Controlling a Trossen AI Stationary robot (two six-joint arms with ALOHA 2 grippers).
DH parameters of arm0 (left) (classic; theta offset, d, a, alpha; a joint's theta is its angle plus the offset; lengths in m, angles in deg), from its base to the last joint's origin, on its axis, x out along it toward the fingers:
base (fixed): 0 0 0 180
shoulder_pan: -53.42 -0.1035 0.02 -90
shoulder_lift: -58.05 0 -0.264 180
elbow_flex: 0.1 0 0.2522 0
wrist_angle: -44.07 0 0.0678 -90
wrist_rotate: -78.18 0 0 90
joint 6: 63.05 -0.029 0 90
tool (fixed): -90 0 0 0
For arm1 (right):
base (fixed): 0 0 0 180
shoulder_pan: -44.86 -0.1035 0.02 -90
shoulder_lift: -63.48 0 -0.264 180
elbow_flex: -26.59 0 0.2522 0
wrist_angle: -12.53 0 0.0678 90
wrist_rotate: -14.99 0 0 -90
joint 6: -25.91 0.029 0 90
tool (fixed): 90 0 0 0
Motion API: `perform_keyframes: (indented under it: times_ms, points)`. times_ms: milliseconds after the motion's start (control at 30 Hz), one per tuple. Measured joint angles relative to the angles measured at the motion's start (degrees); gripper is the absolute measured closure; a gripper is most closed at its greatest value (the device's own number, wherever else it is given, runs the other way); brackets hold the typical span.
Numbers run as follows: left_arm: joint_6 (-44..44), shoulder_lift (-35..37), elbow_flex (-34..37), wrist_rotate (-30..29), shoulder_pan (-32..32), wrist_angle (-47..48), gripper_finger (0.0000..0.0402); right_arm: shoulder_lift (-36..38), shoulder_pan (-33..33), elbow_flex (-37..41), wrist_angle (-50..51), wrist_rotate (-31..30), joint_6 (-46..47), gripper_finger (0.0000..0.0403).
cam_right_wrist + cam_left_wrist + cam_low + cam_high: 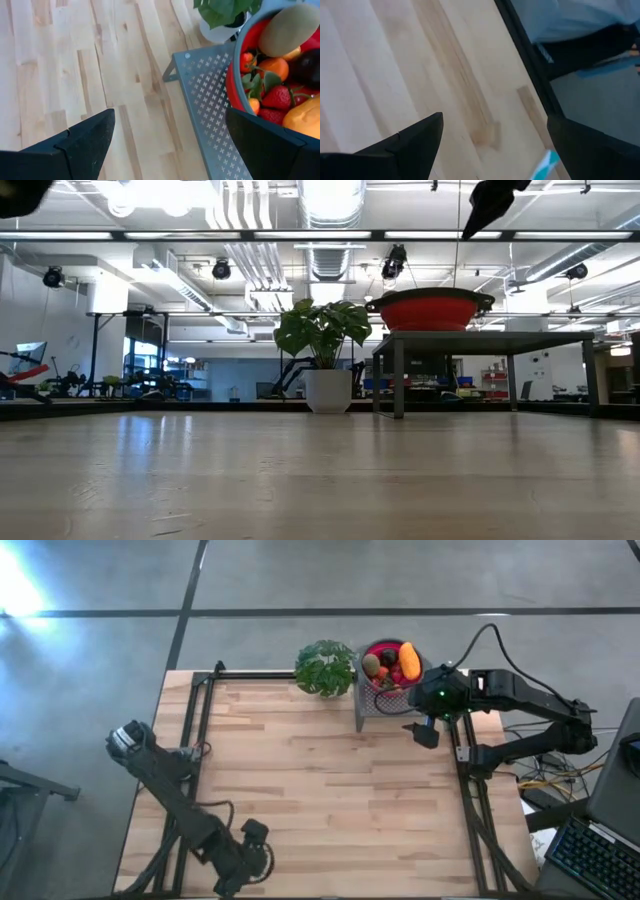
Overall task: Pick & Place Fruit
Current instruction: Put the blue knife on the shelf
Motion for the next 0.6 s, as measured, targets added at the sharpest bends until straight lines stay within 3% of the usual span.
perform_keyframes:
  times_ms: [600]
  points:
    - [7.55,-7.33,0.07,2.07,9.83,3.39,0.0039,0.05,0.07,-0.02,-7.51,0.0,-1.37,0.0028]
